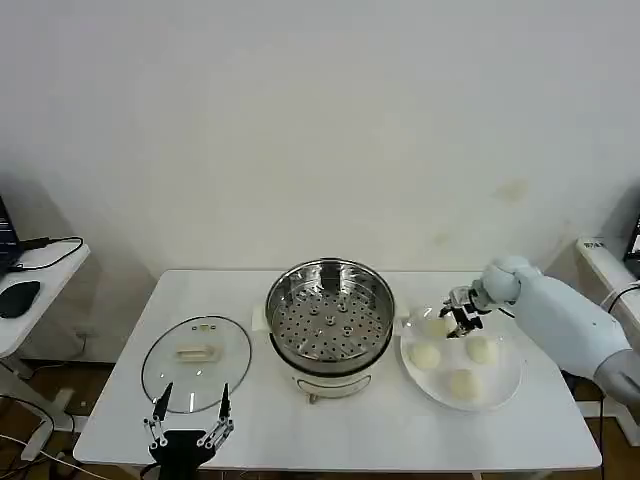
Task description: Take steamed baozi put them in steamer then cover it.
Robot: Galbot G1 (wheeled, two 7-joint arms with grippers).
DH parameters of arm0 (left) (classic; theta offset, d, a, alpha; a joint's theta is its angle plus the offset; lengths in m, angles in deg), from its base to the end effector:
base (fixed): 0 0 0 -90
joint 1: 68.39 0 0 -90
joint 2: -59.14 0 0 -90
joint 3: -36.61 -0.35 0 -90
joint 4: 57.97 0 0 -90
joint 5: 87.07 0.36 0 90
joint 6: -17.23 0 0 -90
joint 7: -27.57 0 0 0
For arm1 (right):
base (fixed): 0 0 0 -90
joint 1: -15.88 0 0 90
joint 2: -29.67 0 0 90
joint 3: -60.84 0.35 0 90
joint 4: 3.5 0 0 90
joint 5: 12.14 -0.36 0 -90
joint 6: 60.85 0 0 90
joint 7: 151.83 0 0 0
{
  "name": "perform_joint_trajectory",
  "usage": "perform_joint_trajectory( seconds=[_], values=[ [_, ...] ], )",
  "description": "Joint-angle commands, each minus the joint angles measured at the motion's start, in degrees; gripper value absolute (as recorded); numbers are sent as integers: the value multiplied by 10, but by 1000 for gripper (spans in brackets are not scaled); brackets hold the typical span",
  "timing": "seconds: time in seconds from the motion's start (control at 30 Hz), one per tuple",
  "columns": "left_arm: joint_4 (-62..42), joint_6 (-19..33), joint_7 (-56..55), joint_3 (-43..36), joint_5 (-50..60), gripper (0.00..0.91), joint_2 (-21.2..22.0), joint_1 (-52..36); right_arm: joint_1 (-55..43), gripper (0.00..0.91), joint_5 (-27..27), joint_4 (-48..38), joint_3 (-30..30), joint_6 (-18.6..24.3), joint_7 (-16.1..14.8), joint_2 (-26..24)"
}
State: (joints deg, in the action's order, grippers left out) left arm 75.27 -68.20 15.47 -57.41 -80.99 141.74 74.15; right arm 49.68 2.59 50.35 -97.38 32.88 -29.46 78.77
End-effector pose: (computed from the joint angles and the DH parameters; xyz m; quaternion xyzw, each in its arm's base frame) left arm 0.0759 -0.0049 -0.2715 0.0268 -0.9966 -0.0707 0.0323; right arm 0.5601 -0.1642 -0.2452 0.5066 -0.5408 0.5814 0.3360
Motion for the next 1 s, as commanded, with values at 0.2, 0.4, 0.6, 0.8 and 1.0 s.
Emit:
perform_joint_trajectory(
  seconds=[0.2,0.4,0.6,0.8,1.0],
  values=[
    [4,6,0,-5,7,907,2,8,-20,494,-8,49,7,3,4,-37],
    [3,4,0,-3,6,907,-4,9,-137,494,-34,93,-65,12,0,-64],
    [-10,0,2,7,-10,907,-19,6,-252,494,-73,122,-142,18,5,-52],
    [-14,-12,7,9,-37,907,-36,3,-359,494,-126,168,-228,16,10,-10],
    [-19,-28,13,11,-63,907,-49,-7,-424,494,-156,195,-283,33,24,55]
  ],
)
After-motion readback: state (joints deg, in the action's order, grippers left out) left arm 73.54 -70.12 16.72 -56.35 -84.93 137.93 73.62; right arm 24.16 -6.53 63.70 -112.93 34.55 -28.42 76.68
